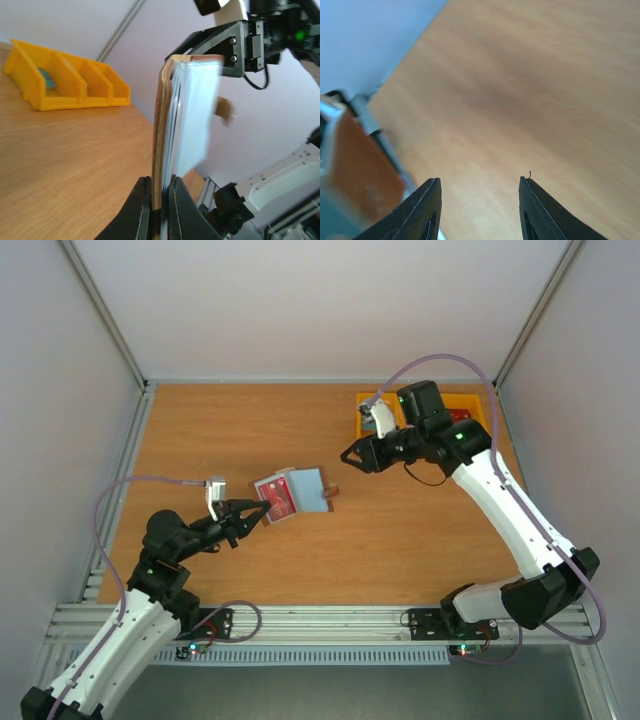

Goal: Take the credit cards out of the card holder

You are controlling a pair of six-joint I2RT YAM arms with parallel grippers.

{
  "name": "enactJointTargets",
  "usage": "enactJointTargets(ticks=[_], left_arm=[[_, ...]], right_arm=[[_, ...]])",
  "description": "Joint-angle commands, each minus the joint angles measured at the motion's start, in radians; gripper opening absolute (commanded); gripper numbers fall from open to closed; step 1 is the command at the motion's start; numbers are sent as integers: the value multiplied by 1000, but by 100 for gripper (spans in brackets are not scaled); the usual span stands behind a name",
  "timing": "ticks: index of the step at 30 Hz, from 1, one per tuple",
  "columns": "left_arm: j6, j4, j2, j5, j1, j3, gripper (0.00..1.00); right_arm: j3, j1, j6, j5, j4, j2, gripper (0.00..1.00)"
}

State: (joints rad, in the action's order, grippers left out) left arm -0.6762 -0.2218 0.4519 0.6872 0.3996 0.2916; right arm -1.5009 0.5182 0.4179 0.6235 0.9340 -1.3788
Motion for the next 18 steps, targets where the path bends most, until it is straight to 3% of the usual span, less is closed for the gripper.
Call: enactJointTargets(ticks=[1, 4, 6, 8, 12, 18], left_arm=[[20, 32, -14, -109, 1, 13, 0], [31, 46, -14, -128, -2, 12, 0], [33, 43, -12, -130, -2, 11, 0], [33, 51, -11, -135, -3, 12, 0], [38, 70, -8, -152, -5, 13, 0], [32, -13, -5, -63, -6, -1, 0]], right_arm=[[-41, 23, -56, -342, -14, 89, 43], [-6, 214, 24, -368, -93, 124, 42], [35, 295, 38, -186, -176, 117, 43], [43, 353, 32, -123, -218, 94, 40], [130, 388, -78, 17, -423, 66, 35], [82, 375, -111, -106, -334, -78, 27]])
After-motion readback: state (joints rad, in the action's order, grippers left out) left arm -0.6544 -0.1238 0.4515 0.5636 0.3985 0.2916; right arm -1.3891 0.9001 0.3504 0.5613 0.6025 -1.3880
